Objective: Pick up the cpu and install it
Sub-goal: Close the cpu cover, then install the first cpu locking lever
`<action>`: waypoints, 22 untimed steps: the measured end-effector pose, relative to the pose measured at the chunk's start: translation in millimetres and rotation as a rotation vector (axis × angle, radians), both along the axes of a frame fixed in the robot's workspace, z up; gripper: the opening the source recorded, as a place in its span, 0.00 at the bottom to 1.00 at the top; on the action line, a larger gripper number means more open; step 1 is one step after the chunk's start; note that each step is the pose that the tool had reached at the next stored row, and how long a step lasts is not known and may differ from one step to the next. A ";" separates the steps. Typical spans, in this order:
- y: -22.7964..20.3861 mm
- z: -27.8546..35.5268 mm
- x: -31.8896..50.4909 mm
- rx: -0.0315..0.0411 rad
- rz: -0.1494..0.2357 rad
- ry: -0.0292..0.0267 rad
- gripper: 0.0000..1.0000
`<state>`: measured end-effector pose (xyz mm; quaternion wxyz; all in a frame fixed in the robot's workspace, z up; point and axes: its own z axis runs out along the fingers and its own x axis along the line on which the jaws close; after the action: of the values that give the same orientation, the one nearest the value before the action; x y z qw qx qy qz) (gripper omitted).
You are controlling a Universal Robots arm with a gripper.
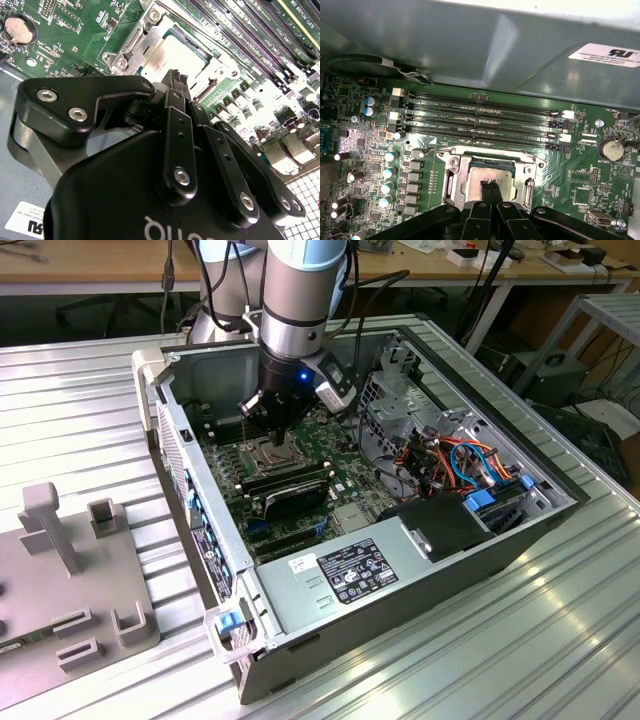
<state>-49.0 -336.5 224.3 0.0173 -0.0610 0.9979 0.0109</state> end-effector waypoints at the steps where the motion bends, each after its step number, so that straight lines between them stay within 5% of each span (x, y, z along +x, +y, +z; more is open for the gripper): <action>1: -0.1 1.2 0.0 -0.0005 0.000 0.0002 0.11; 14: 0.0 4.0 -0.2 0.0000 0.000 0.0000 0.11; 22: 0.0 3.6 -8.5 -0.0001 0.000 0.0000 0.11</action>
<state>-57.5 -336.6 227.8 0.0173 -0.0610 0.9979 0.0108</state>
